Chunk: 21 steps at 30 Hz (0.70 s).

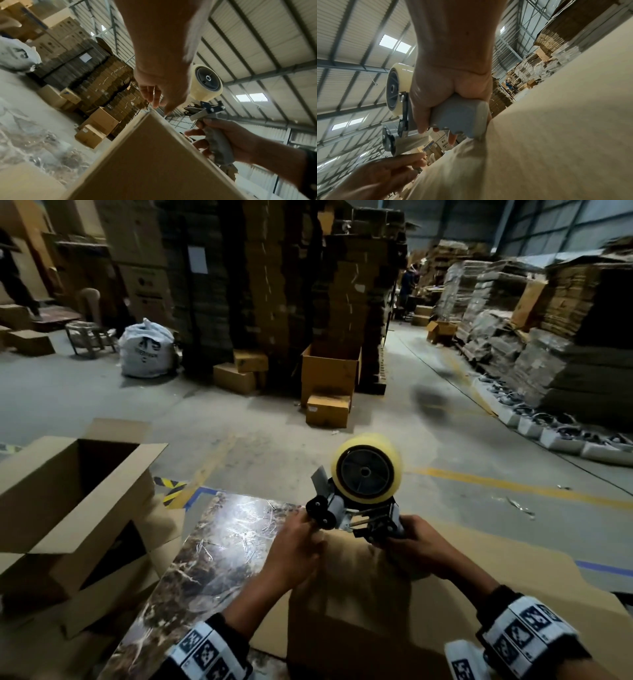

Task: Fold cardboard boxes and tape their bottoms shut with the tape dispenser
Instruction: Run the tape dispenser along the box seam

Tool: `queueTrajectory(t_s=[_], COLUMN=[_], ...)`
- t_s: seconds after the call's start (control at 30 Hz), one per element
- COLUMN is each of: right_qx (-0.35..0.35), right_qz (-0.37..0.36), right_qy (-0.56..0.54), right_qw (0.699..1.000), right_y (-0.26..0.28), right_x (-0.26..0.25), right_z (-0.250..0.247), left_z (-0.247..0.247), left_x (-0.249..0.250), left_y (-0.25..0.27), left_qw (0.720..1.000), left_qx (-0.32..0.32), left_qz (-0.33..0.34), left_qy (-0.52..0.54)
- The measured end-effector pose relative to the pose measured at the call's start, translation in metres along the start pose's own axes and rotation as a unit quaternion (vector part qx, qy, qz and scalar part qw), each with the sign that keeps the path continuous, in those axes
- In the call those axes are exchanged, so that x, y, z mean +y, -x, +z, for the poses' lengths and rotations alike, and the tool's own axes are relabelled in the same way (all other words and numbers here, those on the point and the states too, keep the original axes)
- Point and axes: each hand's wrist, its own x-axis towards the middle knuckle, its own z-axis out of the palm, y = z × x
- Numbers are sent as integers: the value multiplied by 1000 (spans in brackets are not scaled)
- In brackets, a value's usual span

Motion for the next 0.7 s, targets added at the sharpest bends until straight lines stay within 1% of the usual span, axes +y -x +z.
queueTrajectory(t_s=[0.03,0.07,0.1,0.13,0.17,0.2,0.23,0.27,0.3,0.43,0.5,0.57,0.7], right_qx=[-1,2,9,16,24,30,36,40,44,54,38,22,21], right_qz=[-7,-16,-26,-40,-56,-69,-76,-82,-86,-86,-85,-89,-93], right_qy=[-15,-22,-24,-23,-18,-16,-17,-19,-20,-33,-33,-30,4], right_qw=[1000,1000,999,999,998,997,996,996,995,994,995,995,995], right_y=[0,1,1,1,2,2,2,3,3,3,3,2,0], right_x=[1,3,5,7,9,11,12,14,15,18,19,19,17], right_z=[-1,-1,-2,-1,0,1,2,3,4,8,8,8,7], left_z=[-3,-5,-9,-13,-18,-22,-26,-26,-25,-15,-9,-5,0], left_x=[8,16,23,30,36,38,38,36,33,26,25,24,16], left_y=[1,1,-2,-5,-9,-13,-17,-20,-23,-25,-23,-21,-20], left_qw=[997,984,954,895,806,713,641,602,583,552,554,564,612], left_qx=[26,45,54,52,34,11,-10,-28,-38,-30,-28,-16,0], left_qz=[-46,-104,-164,-227,-288,-338,-369,-383,-384,-399,-410,-421,-420], left_qy=[62,139,247,380,517,615,672,700,715,731,724,710,670])
